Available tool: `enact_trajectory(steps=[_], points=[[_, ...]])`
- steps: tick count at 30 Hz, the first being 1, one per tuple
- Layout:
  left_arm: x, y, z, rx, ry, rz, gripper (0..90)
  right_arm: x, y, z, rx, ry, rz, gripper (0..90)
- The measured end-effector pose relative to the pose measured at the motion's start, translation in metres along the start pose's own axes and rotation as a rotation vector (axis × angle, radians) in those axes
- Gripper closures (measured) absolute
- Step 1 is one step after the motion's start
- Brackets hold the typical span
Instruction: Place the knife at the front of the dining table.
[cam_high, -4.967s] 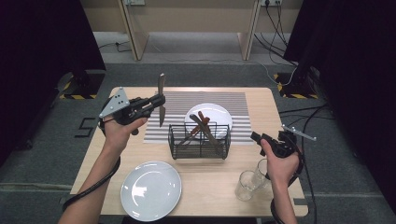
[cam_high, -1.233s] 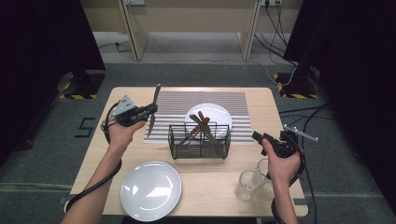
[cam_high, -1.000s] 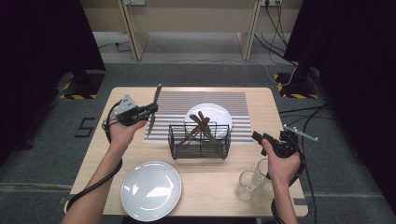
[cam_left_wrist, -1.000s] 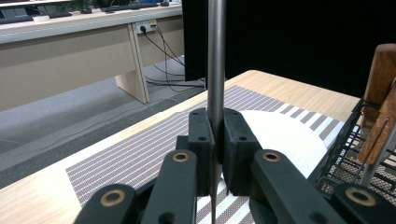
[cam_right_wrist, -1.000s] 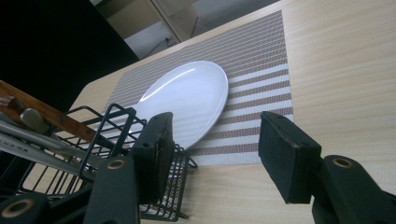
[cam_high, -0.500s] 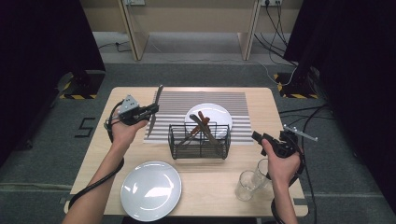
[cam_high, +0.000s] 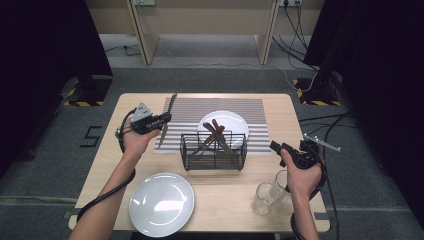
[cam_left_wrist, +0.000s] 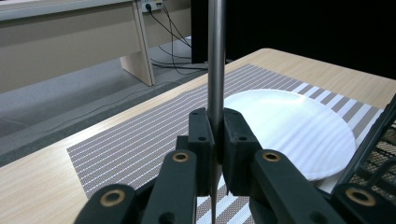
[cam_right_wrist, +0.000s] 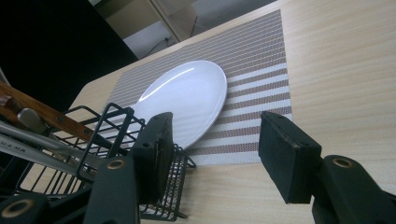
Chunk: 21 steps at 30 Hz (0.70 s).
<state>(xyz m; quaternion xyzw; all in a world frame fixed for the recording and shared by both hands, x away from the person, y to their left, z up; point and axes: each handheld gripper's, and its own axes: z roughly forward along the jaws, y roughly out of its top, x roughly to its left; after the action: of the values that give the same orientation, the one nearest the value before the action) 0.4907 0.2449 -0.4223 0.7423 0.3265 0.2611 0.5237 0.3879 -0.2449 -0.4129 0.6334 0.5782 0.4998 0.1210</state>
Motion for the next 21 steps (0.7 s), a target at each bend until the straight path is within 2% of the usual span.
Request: enact_trajectory(steps=[12,21], points=[[0.0045,-0.0066,0.0045,0.030,0.011,-0.003,82.9,0.0001,-0.0003,0.0004,0.002,-0.001,0.003,45.4],[0.0049,-0.0083,0.0076,0.049,0.017,0.011,83.0,-0.0001,0.0000,-0.0001,0.000,-0.001,-0.001,45.4]])
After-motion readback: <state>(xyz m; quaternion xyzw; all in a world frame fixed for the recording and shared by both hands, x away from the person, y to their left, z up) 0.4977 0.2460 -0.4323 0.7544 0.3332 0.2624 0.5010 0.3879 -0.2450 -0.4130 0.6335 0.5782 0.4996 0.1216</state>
